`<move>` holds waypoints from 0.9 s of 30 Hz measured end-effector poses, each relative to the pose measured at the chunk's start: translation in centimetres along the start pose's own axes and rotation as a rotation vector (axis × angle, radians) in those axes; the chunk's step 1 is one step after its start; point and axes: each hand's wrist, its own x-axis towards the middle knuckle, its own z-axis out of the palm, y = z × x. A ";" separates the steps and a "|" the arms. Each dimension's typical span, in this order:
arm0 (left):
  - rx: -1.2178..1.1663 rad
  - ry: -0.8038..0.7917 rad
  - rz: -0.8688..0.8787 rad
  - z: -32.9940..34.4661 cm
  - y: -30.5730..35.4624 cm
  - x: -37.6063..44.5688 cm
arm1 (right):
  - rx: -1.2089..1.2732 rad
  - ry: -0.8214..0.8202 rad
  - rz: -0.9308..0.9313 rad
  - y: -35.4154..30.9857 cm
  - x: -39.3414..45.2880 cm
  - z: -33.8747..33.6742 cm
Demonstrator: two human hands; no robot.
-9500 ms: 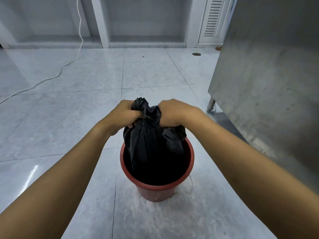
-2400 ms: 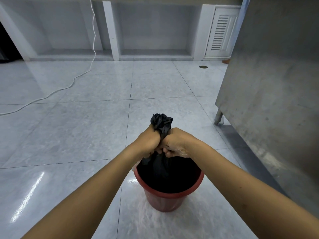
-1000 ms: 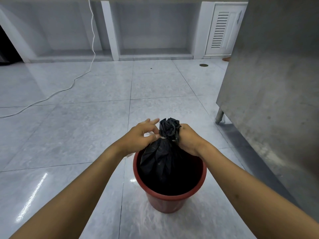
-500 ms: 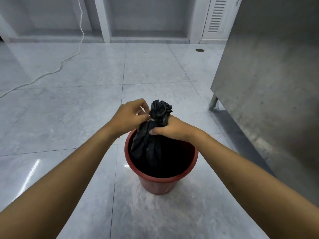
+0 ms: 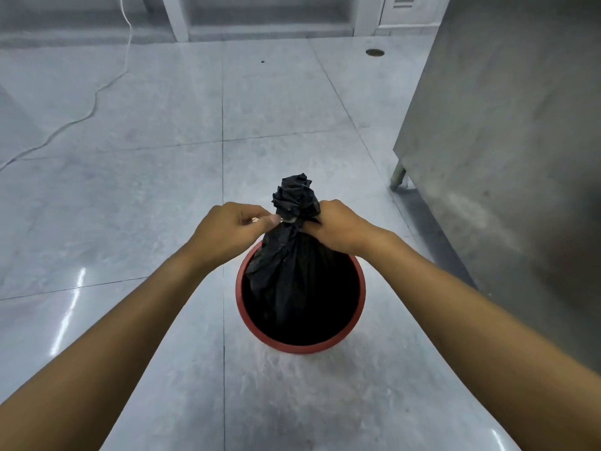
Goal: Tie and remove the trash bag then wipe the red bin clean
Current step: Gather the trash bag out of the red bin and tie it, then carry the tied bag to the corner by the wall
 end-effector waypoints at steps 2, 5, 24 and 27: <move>0.271 -0.084 0.007 -1.8 1.7 0.1 | 0.048 -0.039 0.040 -2.2 0.2 -2.1; 0.425 -0.175 -0.031 -5.0 4.8 1.0 | 0.120 -0.096 0.088 -5.6 0.3 -5.7; 0.436 -0.229 -0.052 -36.2 28.2 1.3 | -0.281 -0.215 -0.019 -28.1 -0.9 -38.8; 0.480 -0.170 -0.072 -40.8 31.4 0.3 | -0.294 -0.196 -0.061 -32.2 -0.8 -42.6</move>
